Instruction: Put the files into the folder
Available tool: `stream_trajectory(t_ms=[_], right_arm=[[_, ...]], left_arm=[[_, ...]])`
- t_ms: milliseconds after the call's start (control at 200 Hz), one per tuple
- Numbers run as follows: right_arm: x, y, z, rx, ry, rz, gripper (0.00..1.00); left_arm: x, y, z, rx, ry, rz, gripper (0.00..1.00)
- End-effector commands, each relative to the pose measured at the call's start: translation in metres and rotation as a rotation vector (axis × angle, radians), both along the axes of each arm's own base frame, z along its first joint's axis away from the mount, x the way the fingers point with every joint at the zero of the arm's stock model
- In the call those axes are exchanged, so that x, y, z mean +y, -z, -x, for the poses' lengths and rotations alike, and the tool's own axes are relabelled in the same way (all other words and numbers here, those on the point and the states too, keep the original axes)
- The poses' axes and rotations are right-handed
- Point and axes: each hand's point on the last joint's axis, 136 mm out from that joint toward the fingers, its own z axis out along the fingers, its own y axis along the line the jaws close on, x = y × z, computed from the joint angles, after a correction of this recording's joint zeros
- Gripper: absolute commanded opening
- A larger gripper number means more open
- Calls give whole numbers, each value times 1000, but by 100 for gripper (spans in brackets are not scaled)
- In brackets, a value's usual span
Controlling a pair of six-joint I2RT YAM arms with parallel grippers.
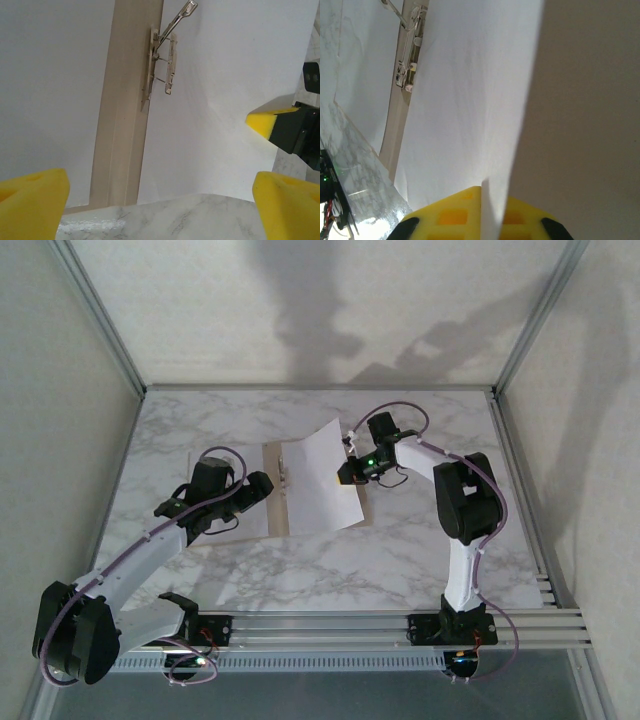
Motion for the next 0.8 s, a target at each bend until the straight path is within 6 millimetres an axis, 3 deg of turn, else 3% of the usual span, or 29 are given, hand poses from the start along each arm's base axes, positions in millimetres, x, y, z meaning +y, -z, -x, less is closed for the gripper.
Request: stream_trajectory(t_ms=[0,791], right_arm=[[3,-6,-8,-7,3,-29,0],[1,-3,-12,-4,10,-47,0]], left_arm=[[4,6,2,14,-2,-8,94],[3,6,2,15,-2,-5,94]])
